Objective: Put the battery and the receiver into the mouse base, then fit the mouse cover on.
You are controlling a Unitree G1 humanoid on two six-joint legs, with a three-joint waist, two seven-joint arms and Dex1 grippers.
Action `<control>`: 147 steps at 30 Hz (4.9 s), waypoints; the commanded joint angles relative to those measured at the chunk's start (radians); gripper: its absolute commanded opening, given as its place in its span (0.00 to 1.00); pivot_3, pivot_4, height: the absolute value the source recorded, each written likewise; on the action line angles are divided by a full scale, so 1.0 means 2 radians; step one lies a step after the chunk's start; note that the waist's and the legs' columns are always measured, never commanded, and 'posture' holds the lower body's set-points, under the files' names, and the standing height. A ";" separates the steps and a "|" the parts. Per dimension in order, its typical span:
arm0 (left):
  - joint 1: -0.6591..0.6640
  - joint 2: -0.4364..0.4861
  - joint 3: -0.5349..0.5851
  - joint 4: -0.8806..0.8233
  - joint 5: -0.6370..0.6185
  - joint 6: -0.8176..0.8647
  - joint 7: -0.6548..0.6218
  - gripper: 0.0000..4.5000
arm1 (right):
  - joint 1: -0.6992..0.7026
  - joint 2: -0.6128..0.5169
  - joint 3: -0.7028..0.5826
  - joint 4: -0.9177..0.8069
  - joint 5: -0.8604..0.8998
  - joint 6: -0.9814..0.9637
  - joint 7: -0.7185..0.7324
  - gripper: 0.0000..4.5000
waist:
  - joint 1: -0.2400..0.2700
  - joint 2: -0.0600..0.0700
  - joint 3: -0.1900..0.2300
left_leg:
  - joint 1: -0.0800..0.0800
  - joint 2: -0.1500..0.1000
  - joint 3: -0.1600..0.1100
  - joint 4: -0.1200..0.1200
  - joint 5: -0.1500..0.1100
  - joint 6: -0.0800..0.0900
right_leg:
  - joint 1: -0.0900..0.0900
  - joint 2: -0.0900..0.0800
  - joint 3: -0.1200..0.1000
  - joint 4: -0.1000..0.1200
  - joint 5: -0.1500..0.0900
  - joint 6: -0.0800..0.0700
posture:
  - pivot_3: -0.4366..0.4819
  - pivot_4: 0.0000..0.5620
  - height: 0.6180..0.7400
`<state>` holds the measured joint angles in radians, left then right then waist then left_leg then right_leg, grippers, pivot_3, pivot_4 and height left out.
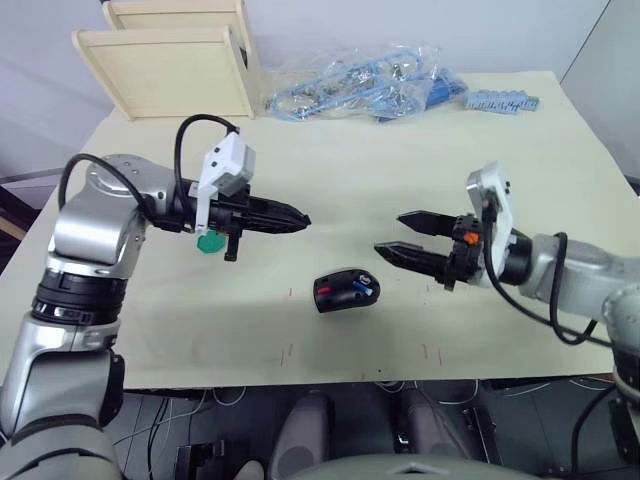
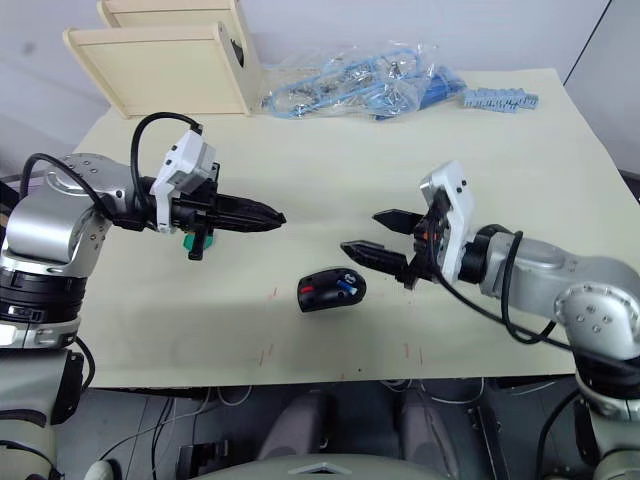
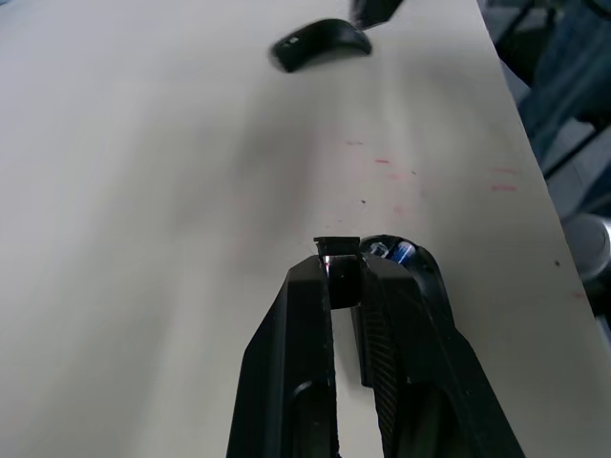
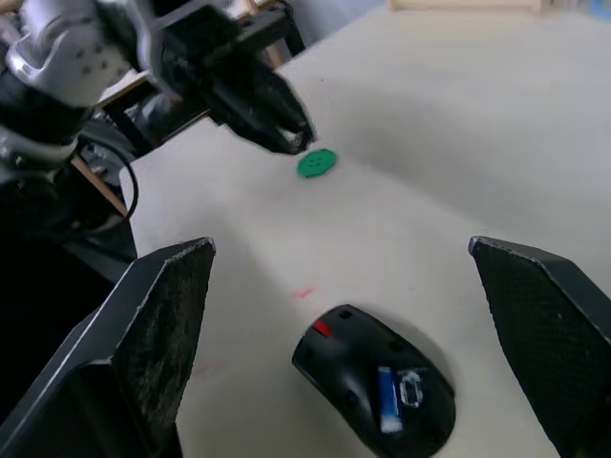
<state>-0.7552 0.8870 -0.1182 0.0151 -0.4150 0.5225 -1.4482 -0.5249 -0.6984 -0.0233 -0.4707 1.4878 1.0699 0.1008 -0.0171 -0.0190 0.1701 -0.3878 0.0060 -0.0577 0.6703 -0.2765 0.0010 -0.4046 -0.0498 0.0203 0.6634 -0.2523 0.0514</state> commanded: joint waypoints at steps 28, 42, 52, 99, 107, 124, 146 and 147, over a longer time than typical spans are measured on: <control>-0.075 -0.086 -0.043 -0.001 0.048 -0.083 -0.007 0.03 | -0.154 0.052 0.083 0.174 0.242 0.030 -0.200 0.59 | -0.004 0.000 0.000 | -0.005 0.000 -0.001 0.001 0.000 0.000 | -0.004 0.000 -0.001 0.001 0.000 0.000 | 0.48 0.27 1.00; -0.080 -0.091 -0.042 -0.002 0.047 -0.081 -0.006 0.03 | -0.154 0.057 0.080 0.183 0.242 0.032 -0.202 0.21 | -0.011 0.000 0.000 | -0.005 0.000 -0.001 0.001 0.000 0.000 | -0.004 0.000 -0.001 0.001 0.000 0.000 | 0.48 0.27 1.00; -0.079 -0.093 -0.041 -0.005 0.047 -0.084 -0.005 0.03 | -0.153 0.063 0.082 0.179 0.242 0.031 -0.205 0.04 | -0.011 0.000 0.000 | -0.005 0.000 -0.001 0.001 0.000 0.000 | -0.004 0.000 -0.001 0.001 0.000 0.000 | 0.48 0.27 1.00; 0.266 -0.009 0.100 -0.196 -0.052 0.026 0.128 0.99 | 0.041 -0.172 -0.010 0.058 0.242 0.029 -0.106 0.00 | -0.003 0.000 0.000 | -0.005 0.000 0.000 0.001 0.000 0.000 | -0.004 0.000 0.000 0.000 0.000 0.000 | 0.48 0.27 1.00; 0.274 -0.021 0.066 -0.158 -0.024 -0.037 0.118 0.99 | 0.103 -0.190 -0.038 0.012 0.242 -0.014 -0.115 0.00 | 0.003 0.000 0.000 | -0.005 0.000 0.000 0.001 0.000 0.000 | -0.004 0.000 0.000 0.000 0.000 0.000 | 0.48 0.27 1.00; 0.165 -0.039 -0.043 -0.112 0.035 -0.035 0.104 0.99 | 0.157 -0.214 -0.050 -0.034 0.242 -0.065 -0.132 0.00 | 0.001 0.000 0.000 | -0.005 0.000 0.000 0.001 0.000 0.000 | -0.004 0.000 0.000 0.000 0.000 0.000 | 0.48 0.27 1.00; 0.110 -0.107 -0.112 -0.083 0.105 -0.020 0.129 0.99 | 0.184 -0.216 -0.053 -0.058 0.242 -0.097 -0.145 0.00 | 0.002 0.000 0.000 | -0.005 0.000 0.000 0.002 0.000 0.000 | -0.003 0.000 0.000 0.000 0.000 0.000 | 0.48 0.27 1.00; 0.109 -0.108 -0.113 -0.083 0.107 -0.018 0.129 0.99 | 0.184 -0.216 -0.052 -0.058 0.242 -0.098 -0.146 0.00 | 0.002 0.000 0.000 | -0.005 0.000 0.000 0.002 0.000 0.000 | -0.003 0.000 0.000 0.000 0.000 0.000 | 0.48 0.27 1.00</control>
<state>-0.5139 0.6732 -0.3377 -0.1317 -0.2055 0.4798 -1.1925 -0.1552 -1.1228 -0.0968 -0.5554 1.9539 0.8941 -0.1874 -0.0131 -0.0185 0.1705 -0.3976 0.0065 -0.0582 0.6740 -0.2764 0.0013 -0.4116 -0.0494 0.0199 0.6639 -0.2516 0.0515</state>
